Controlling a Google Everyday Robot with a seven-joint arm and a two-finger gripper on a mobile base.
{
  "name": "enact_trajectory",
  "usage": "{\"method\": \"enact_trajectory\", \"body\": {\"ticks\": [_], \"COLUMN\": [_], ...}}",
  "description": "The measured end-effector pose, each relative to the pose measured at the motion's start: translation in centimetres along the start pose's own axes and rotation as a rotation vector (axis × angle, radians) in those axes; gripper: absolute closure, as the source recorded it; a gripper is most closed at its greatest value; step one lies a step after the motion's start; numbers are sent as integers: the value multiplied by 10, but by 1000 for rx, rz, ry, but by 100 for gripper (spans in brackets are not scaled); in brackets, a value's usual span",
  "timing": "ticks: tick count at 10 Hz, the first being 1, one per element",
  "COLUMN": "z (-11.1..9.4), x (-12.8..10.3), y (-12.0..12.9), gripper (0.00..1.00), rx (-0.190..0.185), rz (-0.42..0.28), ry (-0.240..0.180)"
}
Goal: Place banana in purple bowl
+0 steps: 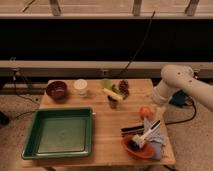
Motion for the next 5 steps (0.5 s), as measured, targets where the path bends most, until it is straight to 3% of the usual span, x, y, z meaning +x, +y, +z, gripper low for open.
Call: {"method": "enact_trajectory", "body": {"ticks": [3,5], "z": [-3,-3], "x": [-5,-19], "y": [-41,-70], "gripper": [20,20], "rx": [63,85], "rz": [49,72], "ry": [67,72]}}
